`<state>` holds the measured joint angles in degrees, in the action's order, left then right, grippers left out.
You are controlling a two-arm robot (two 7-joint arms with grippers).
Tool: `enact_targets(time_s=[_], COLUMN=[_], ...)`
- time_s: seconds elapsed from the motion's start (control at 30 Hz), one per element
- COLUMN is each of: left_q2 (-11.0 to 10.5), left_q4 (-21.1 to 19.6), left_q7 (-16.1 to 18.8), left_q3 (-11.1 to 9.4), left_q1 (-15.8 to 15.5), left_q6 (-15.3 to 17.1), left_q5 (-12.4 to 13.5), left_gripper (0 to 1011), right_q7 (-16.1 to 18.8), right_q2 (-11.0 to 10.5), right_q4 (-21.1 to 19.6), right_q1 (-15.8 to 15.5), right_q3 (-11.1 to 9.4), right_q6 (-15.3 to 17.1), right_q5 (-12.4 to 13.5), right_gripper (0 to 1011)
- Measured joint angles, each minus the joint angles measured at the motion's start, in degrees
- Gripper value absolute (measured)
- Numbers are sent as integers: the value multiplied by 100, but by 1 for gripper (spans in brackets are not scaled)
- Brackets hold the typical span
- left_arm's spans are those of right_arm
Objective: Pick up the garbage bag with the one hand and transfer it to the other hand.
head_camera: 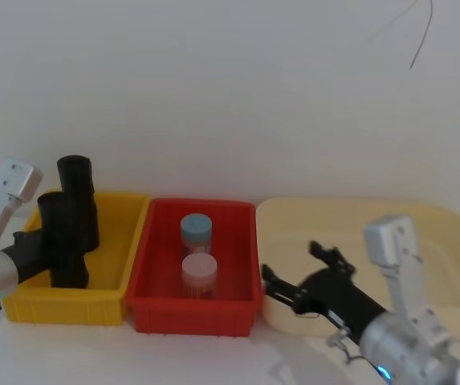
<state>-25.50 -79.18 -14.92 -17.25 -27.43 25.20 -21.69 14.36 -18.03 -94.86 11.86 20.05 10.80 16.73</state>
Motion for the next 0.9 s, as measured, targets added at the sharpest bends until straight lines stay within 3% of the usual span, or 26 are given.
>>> enact_targets(time_s=[0.5, 0.9], left_q2=[0, -1], left_q4=[3, 3], left_q7=[0, 0], left_q3=[0, 0], left_q1=[-1, -1], left_q6=[0, -1], left_q5=[-1, -1], left_gripper=[434, 434], right_q7=[409, 480], right_q2=[471, 772], right_q4=[821, 1471], right_q1=[1287, 1847], right_q3=[738, 1037], right_q6=[817, 1183], right_q5=[-386, -614], right_gripper=[1010, 1010])
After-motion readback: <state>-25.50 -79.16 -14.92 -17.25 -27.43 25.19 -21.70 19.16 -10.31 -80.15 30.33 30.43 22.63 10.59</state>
